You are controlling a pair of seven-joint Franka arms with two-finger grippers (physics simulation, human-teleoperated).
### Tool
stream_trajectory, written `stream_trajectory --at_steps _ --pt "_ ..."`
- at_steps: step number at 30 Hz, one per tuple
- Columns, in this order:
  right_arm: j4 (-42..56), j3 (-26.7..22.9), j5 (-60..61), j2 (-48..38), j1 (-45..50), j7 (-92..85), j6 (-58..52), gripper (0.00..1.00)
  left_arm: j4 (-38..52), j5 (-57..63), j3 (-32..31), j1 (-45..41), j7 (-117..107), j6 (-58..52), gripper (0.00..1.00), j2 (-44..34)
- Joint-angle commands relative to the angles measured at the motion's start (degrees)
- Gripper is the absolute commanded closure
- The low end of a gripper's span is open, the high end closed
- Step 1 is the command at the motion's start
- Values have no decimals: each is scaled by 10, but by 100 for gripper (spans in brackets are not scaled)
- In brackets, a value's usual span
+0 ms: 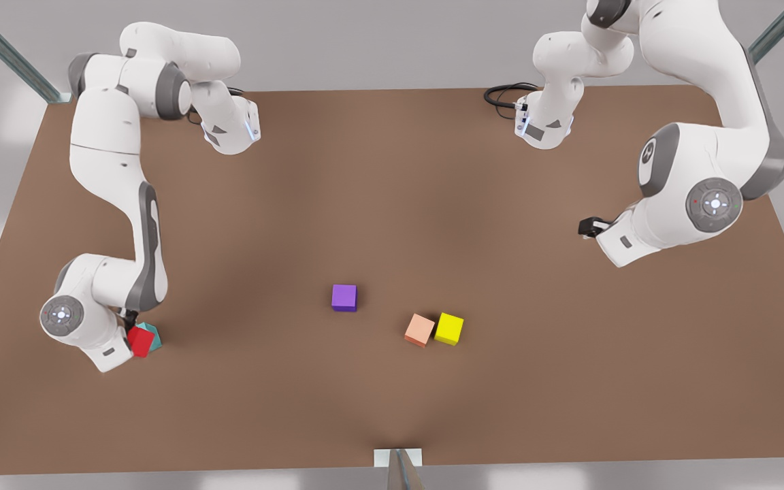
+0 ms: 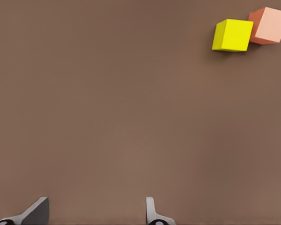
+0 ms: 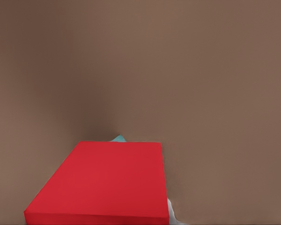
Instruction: Pick up red wooden cube and pass to hand red wooden cube and place in blue wooden cube
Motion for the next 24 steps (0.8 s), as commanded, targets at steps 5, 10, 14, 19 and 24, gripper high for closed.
stream_trajectory --at_steps 5,10,14,19,24 --pt "-28 -16 -3 -2 -1 125 81 58 0 -1 0 0 -14 -20 0 6" --pt "-53 -19 -5 0 -1 126 89 58 0 -1 1 3 -13 -20 0 11" --pt "-65 -19 -5 -1 -1 126 81 57 0 -1 1 3 -14 -20 0 11" --pt "-65 -19 -5 -1 -1 127 78 0 0 -1 1 3 -15 -20 0 12" --pt "-64 -18 -5 -3 4 127 71 0 0 -1 1 2 -15 -20 0 11"
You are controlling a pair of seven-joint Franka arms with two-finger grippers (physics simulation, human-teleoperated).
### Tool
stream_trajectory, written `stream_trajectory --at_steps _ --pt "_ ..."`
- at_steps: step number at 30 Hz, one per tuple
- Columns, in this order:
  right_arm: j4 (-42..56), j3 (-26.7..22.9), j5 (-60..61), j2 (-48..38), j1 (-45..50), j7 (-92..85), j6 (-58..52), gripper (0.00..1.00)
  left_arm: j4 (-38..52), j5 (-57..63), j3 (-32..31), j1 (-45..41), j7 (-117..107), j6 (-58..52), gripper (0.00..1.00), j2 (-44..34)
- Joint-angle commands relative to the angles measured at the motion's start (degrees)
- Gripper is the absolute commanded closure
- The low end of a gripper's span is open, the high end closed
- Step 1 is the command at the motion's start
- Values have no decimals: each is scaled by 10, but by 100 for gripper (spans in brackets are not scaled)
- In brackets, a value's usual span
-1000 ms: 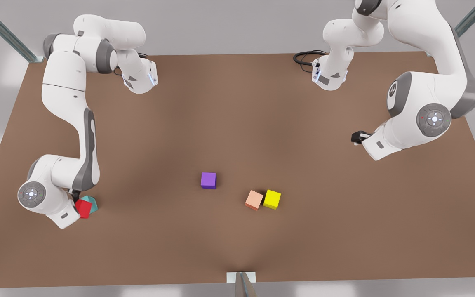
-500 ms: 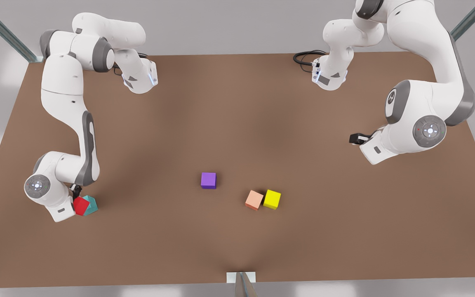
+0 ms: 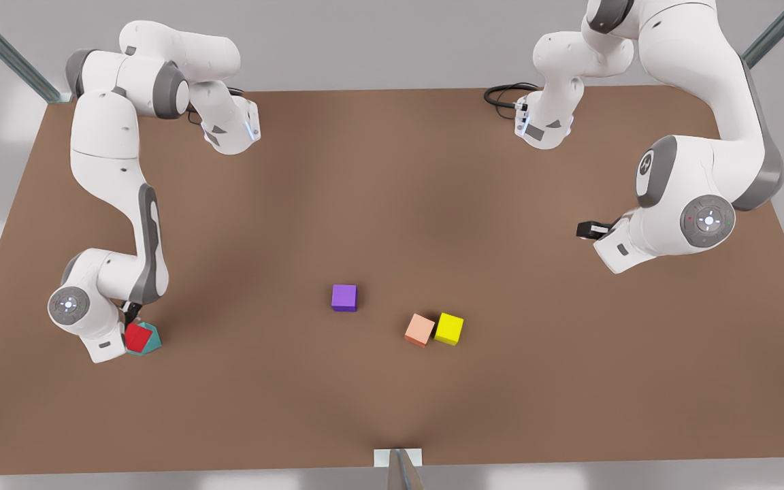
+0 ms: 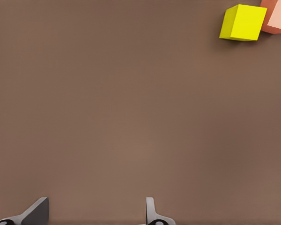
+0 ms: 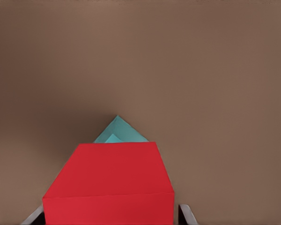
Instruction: Pick up red wooden cube and pass to hand red wooden cube and place in blue wooden cube
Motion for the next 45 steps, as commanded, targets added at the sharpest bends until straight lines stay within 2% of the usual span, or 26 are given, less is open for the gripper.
stream_trajectory --at_steps 1,7,14,16,17,18,19,20,21,22,23,26,28,30,32,38,45 --pt "0 0 0 -4 1 36 -13 0 0 -1 0 0 -4 -2 0 0" --pt "5 0 0 -16 2 36 -49 0 0 -1 0 0 -4 -2 0 0" --pt "8 1 3 -62 18 39 -151 0 2 2 0 0 -5 -2 0 -1" --pt "97 4 80 -56 22 158 -273 0 2 3 0 0 -5 -2 0 -1" --pt "164 8 132 -34 29 302 -358 0 2 3 0 0 -5 -2 0 -1" --pt "191 28 165 -32 36 401 -386 0 2 4 0 0 -5 -2 0 -1" --pt "199 29 178 -27 37 461 -386 0 2 4 0 0 -4 -2 0 -1" --pt "217 55 192 -10 37 571 -397 0 2 4 0 0 -4 -1 0 -1" --pt "229 80 196 -9 37 752 -448 0 2 4 0 0 -4 -1 0 -1" --pt "262 84 188 -2 37 873 -534 0 2 4 0 0 -4 -1 0 -1" --pt "276 82 145 -16 46 873 -564 0 2 4 0 0 -4 -2 0 -1" --pt "288 89 36 -92 62 875 -576 0 4 4 1 0 -1 -2 0 -1" --pt "223 130 1 -182 23 877 -571 0 6 3 1 1 0 -2 0 -2" --pt "149 142 -14 -246 8 878 -537 0 6 4 2 7 0 -2 0 -1" --pt "92 176 -19 -296 -21 890 -513 0 6 1 2 14 -2 -2 0 -1" --pt "55 181 -23 -319 -23 891 -484 0 13 -12 2 19 -1 -25 0 -2" --pt "76 178 -18 -330 -24 877 -468 0 25 -8 2 31 -1 -20 0 -1"
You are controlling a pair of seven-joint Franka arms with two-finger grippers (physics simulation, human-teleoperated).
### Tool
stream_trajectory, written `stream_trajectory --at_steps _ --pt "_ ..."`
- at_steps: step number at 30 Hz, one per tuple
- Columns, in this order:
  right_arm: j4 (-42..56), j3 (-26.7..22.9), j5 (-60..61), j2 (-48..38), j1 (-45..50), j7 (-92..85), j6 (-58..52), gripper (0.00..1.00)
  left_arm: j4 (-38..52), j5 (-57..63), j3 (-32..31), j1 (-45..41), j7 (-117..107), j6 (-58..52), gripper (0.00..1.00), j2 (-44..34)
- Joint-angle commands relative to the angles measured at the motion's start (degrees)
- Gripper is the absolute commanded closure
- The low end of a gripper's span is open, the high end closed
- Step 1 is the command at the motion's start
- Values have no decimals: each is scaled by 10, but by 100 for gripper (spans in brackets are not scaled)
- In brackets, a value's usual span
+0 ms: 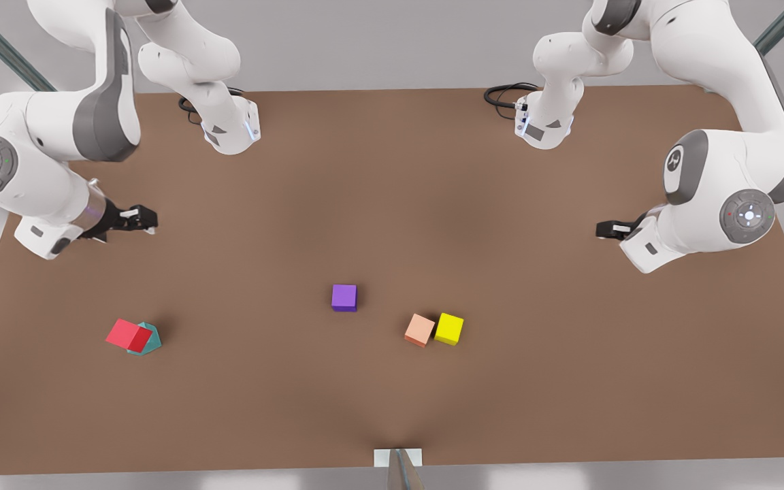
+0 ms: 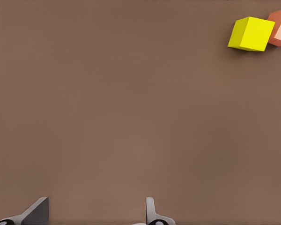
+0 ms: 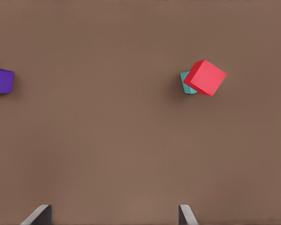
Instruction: Pick up red wooden cube and pass to hand red wooden cube and place in blue wooden cube
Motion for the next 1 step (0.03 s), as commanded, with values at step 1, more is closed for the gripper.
stream_trajectory --at_steps 1 --pt "1 0 3 -2 0 184 10 0 1 0 0 0 2 -3 0 0"
